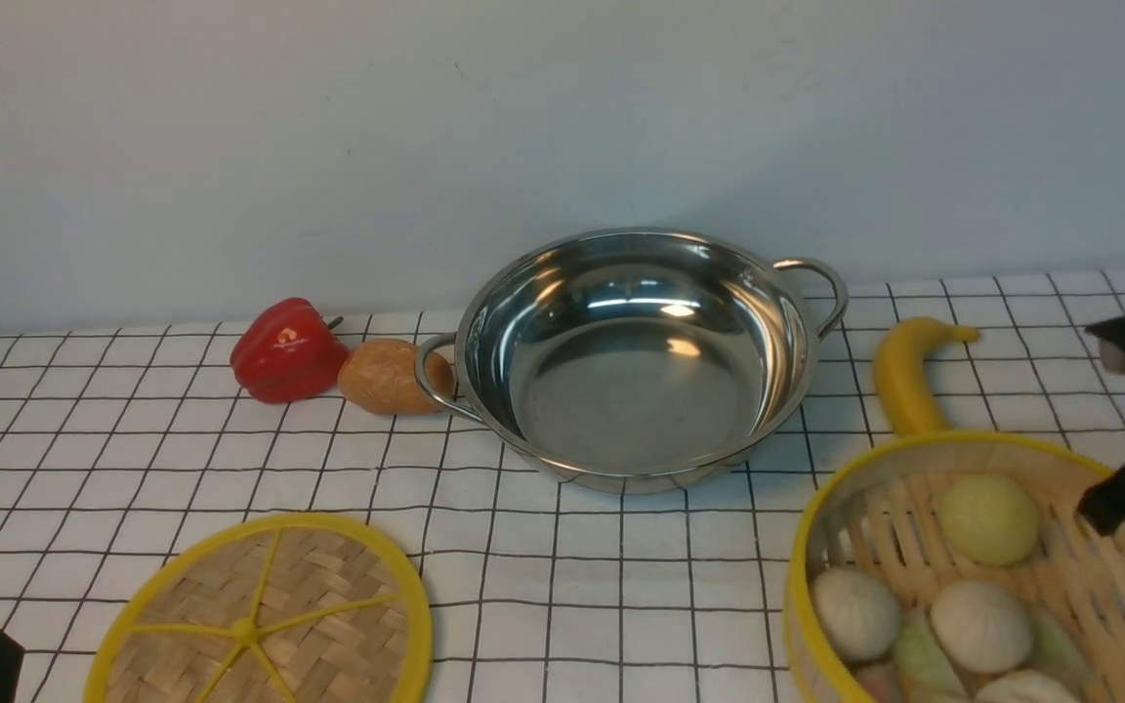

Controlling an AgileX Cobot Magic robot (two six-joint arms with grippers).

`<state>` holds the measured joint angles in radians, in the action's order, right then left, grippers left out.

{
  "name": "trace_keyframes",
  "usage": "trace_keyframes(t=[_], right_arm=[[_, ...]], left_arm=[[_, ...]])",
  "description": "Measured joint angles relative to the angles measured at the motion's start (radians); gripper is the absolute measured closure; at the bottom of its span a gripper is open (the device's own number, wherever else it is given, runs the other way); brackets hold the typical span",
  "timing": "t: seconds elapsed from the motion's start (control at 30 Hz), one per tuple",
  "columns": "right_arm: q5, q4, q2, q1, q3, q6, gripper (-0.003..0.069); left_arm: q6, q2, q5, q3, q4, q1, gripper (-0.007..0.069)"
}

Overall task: Place the steamer in the pot on the white tablecloth, and put the lid on the steamer.
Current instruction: 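Place the bamboo steamer basket of food into the steel pot with the right gripper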

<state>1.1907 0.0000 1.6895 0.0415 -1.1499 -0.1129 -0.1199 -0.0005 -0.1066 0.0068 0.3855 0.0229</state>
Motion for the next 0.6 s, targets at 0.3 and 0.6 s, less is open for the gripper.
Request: trace_keyframes(t=[0.3, 0.6], right_arm=[[0.034, 0.15, 0.008, 0.0, -0.243, -0.054, 0.06], [0.046, 0.196, 0.193, 0.083, -0.637, -0.07, 0.06]], left_arm=[[0.0, 0.0, -0.002, 0.0, 0.0, 0.0, 0.0382], [0.0, 0.0, -0.003, 0.0, 0.0, 0.0, 0.0382]])
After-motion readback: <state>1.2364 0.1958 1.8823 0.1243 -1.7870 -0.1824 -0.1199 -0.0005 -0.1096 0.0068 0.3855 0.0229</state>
